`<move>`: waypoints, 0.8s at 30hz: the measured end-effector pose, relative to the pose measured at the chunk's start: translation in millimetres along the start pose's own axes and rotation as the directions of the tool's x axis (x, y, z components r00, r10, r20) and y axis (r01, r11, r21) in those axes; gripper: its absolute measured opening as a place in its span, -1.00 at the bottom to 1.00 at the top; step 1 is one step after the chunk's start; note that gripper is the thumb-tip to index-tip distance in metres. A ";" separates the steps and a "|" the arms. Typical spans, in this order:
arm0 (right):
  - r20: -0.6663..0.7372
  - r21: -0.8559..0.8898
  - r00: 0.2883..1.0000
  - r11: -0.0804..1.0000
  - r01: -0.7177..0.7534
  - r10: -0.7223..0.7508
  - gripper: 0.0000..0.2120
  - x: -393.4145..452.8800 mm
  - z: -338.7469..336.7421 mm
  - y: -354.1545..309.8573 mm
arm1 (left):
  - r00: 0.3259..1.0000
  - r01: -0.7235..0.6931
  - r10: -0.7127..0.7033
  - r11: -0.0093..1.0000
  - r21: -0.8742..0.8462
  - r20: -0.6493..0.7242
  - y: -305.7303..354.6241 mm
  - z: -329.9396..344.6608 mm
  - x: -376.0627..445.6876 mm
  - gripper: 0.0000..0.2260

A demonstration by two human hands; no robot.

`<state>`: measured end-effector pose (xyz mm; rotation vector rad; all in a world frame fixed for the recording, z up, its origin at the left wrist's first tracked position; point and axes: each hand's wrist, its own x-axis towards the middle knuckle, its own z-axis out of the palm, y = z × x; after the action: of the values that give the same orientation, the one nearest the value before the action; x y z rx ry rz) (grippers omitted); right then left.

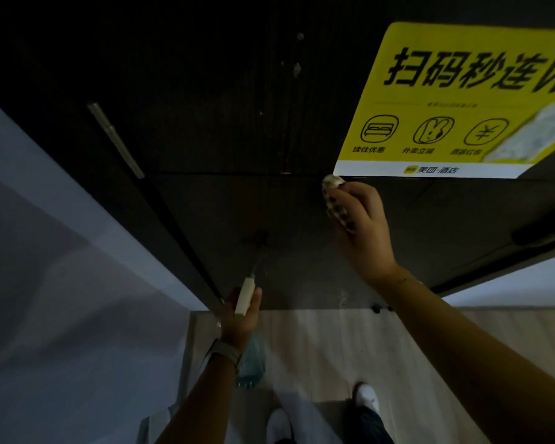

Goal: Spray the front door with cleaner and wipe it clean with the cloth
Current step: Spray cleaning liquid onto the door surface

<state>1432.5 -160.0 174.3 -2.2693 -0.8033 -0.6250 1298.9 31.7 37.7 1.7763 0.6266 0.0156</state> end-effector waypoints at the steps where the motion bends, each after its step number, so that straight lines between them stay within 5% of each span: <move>1: -0.003 0.009 1.000 1.000 0.003 -0.003 -0.42 0.6 -1.7 -1.2 | 1.000 0.001 -0.002 1.000 -0.017 -0.008 0.3 0.3 -2.7 -0.74; 11: -0.083 -0.133 0.977 0.974 0.183 -0.195 -0.62 -6.0 -97.0 32.3 | 0.996 -0.079 0.085 0.968 -0.237 0.013 50.3 45.1 -48.8 -0.82; 24: -0.122 -0.110 0.983 0.987 0.121 -0.134 -0.63 -4.2 -139.2 99.0 | 0.998 0.052 -0.042 0.962 -0.266 0.045 114.6 154.2 -45.0 -0.81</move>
<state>1467.1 -319.2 225.9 -2.2541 -0.8764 -0.8809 1356.9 -143.6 107.3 1.4969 0.6084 0.0317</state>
